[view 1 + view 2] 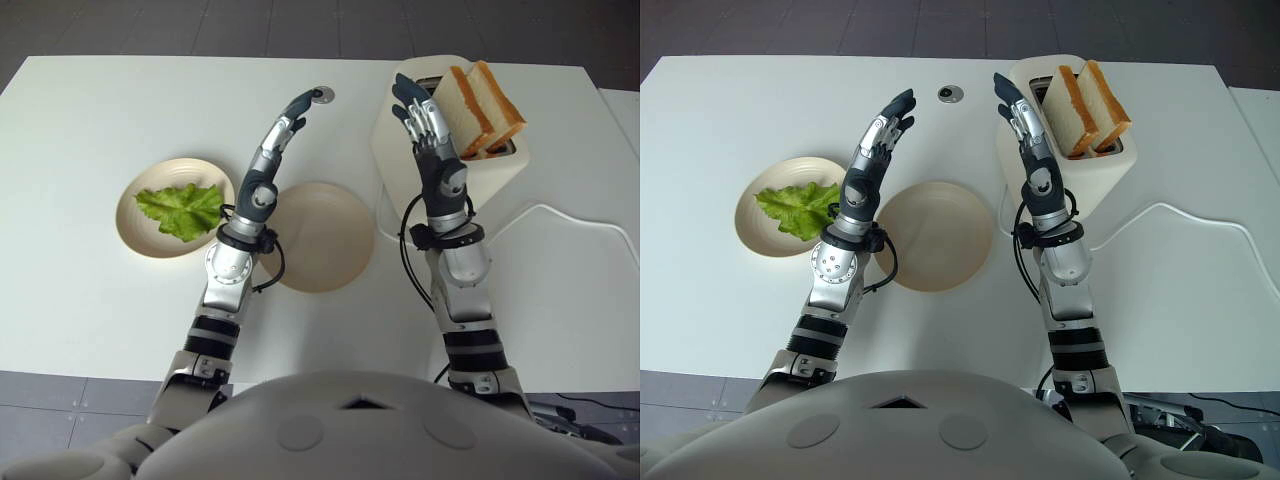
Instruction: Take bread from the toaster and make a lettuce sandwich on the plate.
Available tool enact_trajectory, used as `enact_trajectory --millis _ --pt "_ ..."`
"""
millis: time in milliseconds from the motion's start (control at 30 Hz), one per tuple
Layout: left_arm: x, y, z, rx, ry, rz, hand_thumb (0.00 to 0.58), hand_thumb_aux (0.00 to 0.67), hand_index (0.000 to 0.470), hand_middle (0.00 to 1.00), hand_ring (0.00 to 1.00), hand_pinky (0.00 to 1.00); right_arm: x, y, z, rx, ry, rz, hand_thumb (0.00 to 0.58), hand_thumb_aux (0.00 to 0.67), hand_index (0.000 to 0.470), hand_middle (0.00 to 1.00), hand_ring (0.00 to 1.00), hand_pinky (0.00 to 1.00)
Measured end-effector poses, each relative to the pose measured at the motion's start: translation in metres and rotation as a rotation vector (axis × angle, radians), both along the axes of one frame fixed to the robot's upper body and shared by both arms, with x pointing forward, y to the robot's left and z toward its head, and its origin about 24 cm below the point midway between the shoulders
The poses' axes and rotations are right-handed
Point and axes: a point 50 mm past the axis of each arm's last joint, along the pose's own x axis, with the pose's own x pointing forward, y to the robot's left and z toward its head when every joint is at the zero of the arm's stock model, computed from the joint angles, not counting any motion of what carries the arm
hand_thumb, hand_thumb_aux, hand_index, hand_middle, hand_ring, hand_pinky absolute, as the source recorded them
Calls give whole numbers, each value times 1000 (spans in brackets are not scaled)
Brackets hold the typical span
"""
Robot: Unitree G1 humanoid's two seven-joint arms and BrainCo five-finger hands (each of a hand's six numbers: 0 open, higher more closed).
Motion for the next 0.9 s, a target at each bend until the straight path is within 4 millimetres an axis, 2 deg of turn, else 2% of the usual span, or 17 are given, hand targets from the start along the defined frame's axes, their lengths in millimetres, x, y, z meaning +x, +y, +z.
enact_trajectory --millis 467,533,667,700,767,833,900 --pt "0 2 0 8 1 1 0 0 0 0 0 0 0 0 0 -3 -9 -10 0 0 0 0 0 0" --pt "0 2 0 8 0 1 0 0 0 0 0 0 -3 -5 8 -36 -64 -63 0 0 0 0 0 0" --pt "0 2 0 8 -2 0 0 0 0 0 0 0 -10 -43 51 -168 -305 -321 0 0 0 0 0 0" --pt "0 2 0 8 -3 1 0 0 0 0 0 0 -11 -48 56 -192 -329 -362 0 0 0 0 0 0" --pt "0 2 0 7 -3 1 0 0 0 0 0 0 -10 -79 75 -279 -378 -539 0 0 0 0 0 0" --pt "0 2 1 7 -4 1 0 0 0 0 0 0 -8 -100 83 -354 -371 -656 0 0 0 0 0 0" --pt "0 2 0 7 -3 1 0 0 0 0 0 0 6 -120 76 -447 -272 -734 0 0 0 0 0 0"
